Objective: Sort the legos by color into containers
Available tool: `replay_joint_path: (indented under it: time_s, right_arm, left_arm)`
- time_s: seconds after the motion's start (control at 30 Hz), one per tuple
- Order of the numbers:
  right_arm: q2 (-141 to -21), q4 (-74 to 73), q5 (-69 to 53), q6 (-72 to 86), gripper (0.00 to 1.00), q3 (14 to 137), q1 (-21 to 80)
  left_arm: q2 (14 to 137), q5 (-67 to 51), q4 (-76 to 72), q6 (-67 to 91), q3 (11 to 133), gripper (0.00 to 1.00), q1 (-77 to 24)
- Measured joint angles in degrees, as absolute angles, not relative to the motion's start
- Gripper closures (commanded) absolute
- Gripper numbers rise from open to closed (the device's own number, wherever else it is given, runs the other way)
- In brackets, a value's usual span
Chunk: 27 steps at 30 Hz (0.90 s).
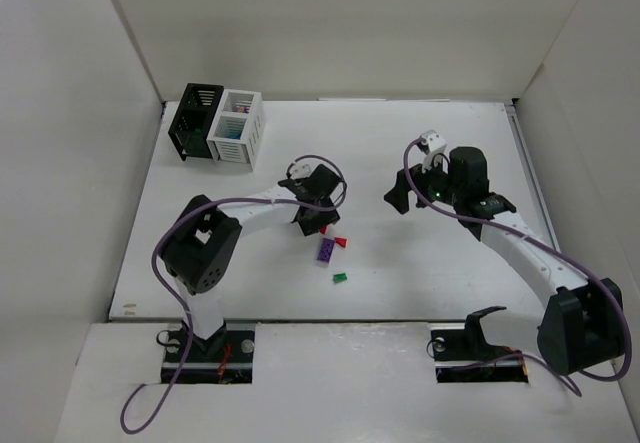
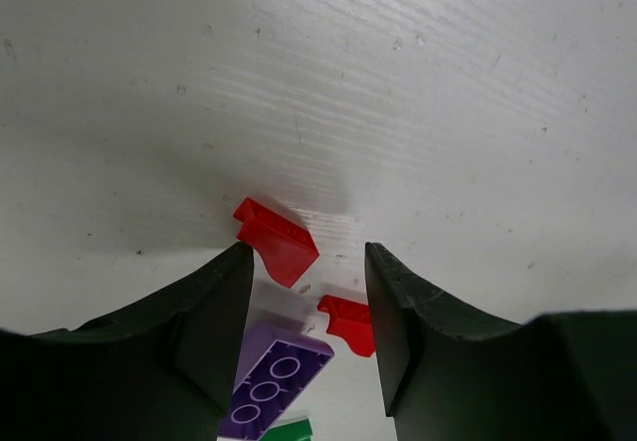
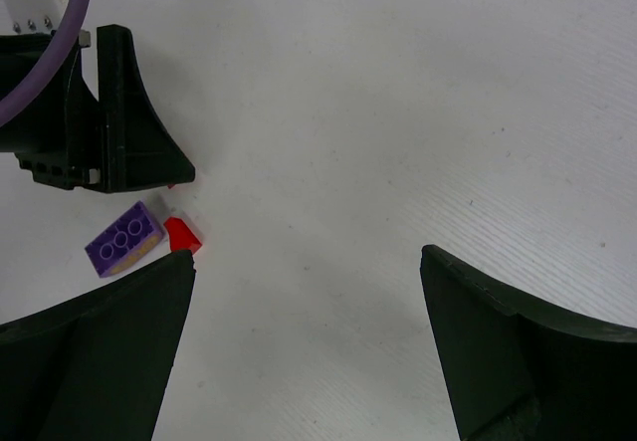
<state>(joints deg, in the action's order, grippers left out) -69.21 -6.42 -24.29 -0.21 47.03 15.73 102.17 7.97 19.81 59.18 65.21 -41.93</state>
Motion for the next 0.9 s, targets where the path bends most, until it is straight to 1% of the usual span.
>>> replay_joint_path:
  time_s: [0.2, 0.3, 0.47, 0.53, 0.6, 0.63, 0.67, 0.7, 0.77, 0.83, 0.87, 0.9]
  right_arm:
    - [-68.9, -6.4, -24.4, -0.2, 0.0, 47.0, 15.3]
    - [-68.8, -6.4, -24.4, -0.2, 0.0, 46.9, 15.3]
    - [-68.2, -6.4, -24.4, -0.2, 0.0, 46.8, 15.3]
    - [-68.2, -6.4, -24.4, -0.2, 0.0, 46.8, 15.3]
    - [-68.2, -6.4, -24.4, -0.2, 0.0, 46.8, 15.3]
    - [-68.2, -6.4, -24.4, -0.2, 0.0, 46.8, 15.3]
    - [-68.1, -6.4, -24.4, -0.2, 0.0, 46.8, 15.3]
    - [-68.0, -6.4, -24.4, -0.2, 0.0, 46.8, 15.3]
    - [-67.8, -6.4, -24.4, -0.2, 0.0, 46.8, 15.3]
    - [-67.4, -6.4, -24.4, -0.2, 0.0, 46.8, 15.3]
    - [-67.3, -6.4, -24.4, -0.2, 0.0, 46.8, 15.3]
    - [-67.1, -6.4, -24.4, -0.2, 0.0, 46.8, 15.3]
  left_arm:
    - [104.8, 9.6, 21.9, 61.6, 67.6, 0.57, -41.9]
    - [105.7, 10.2, 23.1, 62.3, 68.9, 0.63, -42.0]
    - [106.9, 10.6, 24.2, 63.0, 70.4, 0.63, -42.0]
    - [107.5, 10.5, 24.3, 63.1, 71.0, 0.65, -41.9]
    - [107.8, 10.4, 24.3, 63.1, 71.4, 0.71, -41.9]
    - [107.9, 10.4, 24.2, 63.1, 71.4, 0.71, -41.9]
    - [107.9, 10.4, 24.3, 63.0, 71.4, 0.73, -41.9]
    - [107.9, 10.3, 24.3, 63.0, 71.4, 0.73, -41.9]
    - [107.9, 10.3, 24.3, 63.0, 71.4, 0.76, -41.9]
    - [108.0, 10.2, 24.3, 62.9, 71.4, 0.77, -41.9]
    - [108.0, 10.2, 24.3, 62.9, 71.4, 0.81, -41.9]
    - [108.0, 10.0, 24.3, 62.9, 71.4, 0.82, -41.9]
